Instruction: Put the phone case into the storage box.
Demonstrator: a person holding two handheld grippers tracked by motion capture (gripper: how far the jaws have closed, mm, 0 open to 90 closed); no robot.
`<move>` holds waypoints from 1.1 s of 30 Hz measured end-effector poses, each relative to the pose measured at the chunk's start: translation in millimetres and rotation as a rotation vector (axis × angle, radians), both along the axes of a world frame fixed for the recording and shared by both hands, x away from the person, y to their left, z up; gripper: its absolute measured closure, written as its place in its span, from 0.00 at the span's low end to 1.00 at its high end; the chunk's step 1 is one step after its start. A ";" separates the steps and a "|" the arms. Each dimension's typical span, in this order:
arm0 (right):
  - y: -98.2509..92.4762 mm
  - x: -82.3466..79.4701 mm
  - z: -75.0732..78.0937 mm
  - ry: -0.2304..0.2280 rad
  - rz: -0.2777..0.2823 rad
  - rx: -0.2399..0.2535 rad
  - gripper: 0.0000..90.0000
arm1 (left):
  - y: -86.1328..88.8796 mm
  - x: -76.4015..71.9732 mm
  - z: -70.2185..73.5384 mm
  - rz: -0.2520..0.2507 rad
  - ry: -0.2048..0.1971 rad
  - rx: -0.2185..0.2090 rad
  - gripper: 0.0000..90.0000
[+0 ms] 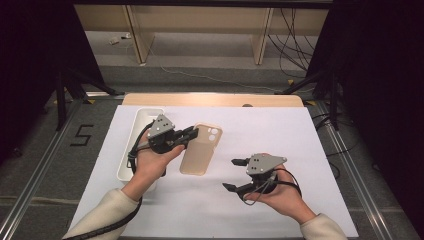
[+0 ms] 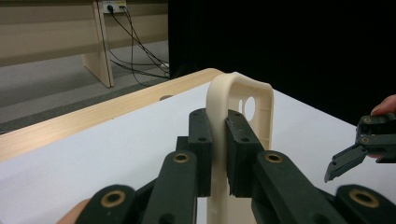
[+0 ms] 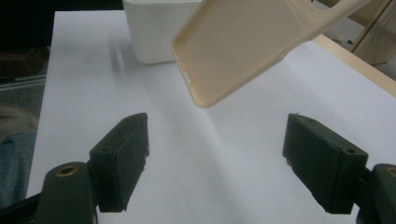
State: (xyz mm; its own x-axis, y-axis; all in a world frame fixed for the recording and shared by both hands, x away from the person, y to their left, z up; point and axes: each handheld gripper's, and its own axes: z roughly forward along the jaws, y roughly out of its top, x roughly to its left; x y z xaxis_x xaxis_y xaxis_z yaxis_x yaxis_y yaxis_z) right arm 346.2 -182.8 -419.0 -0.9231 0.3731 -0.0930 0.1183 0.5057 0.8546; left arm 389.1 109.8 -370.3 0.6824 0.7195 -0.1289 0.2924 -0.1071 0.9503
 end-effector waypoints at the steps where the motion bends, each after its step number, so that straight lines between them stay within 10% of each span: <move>1: -1.0 -0.3 -0.1 0.001 -0.003 0.004 0.26 | 0.3 0.0 0.3 -0.001 -0.002 0.002 0.91; 33: -41.4 -3.1 4.1 -0.009 -0.117 0.086 0.25 | 1.7 -0.2 0.4 0.006 -0.005 0.002 0.91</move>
